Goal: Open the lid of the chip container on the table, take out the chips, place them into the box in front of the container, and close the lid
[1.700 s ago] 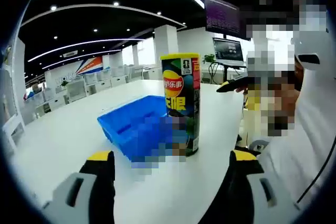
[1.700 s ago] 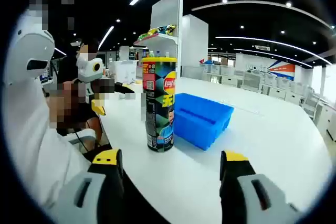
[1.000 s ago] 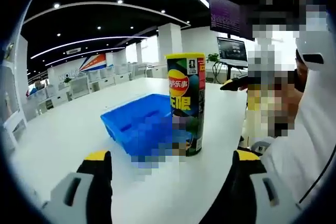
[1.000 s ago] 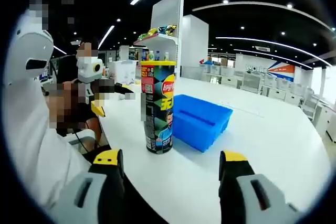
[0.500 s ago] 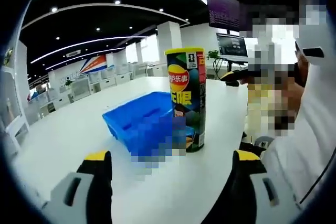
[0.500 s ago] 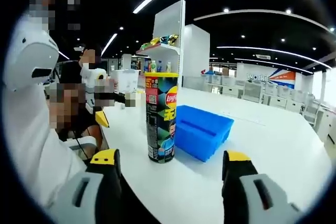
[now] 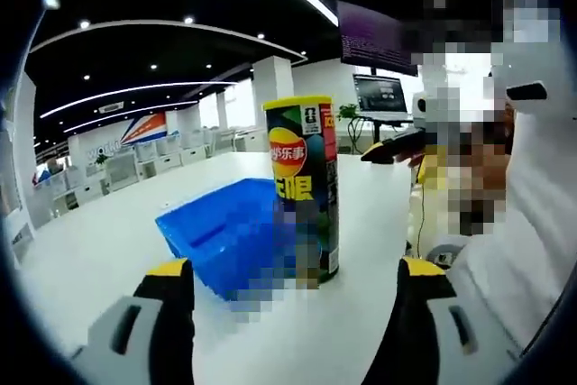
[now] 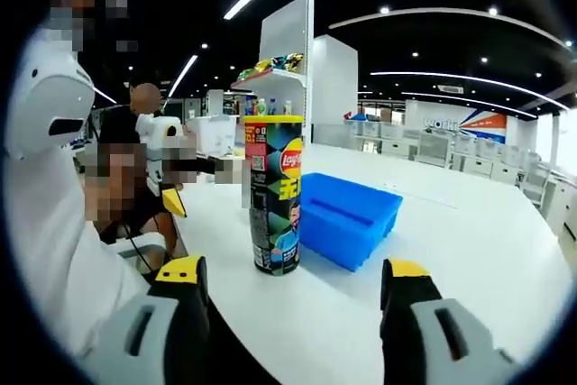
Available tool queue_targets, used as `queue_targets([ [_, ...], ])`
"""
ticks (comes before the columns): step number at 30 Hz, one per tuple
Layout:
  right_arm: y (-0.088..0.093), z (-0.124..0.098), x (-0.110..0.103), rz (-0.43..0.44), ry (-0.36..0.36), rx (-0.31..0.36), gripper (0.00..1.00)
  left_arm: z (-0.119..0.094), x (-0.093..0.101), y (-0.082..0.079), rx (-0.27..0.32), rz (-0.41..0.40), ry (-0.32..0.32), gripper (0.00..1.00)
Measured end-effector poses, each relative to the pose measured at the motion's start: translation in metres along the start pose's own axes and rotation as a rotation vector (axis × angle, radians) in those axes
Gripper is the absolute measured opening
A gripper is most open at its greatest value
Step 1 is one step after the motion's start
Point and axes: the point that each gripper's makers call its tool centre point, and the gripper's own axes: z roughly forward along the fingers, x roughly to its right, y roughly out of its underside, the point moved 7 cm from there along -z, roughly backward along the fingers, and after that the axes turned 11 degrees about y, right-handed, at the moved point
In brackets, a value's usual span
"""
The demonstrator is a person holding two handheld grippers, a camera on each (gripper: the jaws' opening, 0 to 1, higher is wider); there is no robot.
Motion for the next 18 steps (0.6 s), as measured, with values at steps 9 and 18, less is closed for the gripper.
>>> queue_targets([
  [9,0.002,-0.002,0.002,-0.001,0.013,-0.007,0.77,0.031,0.003,0.004,0.073,0.034,0.142,0.88],
  [18,0.004,0.0,0.001,-0.001,0.009,-0.01,0.75,0.055,-0.003,-0.002,0.137,0.064,0.262,0.8],
])
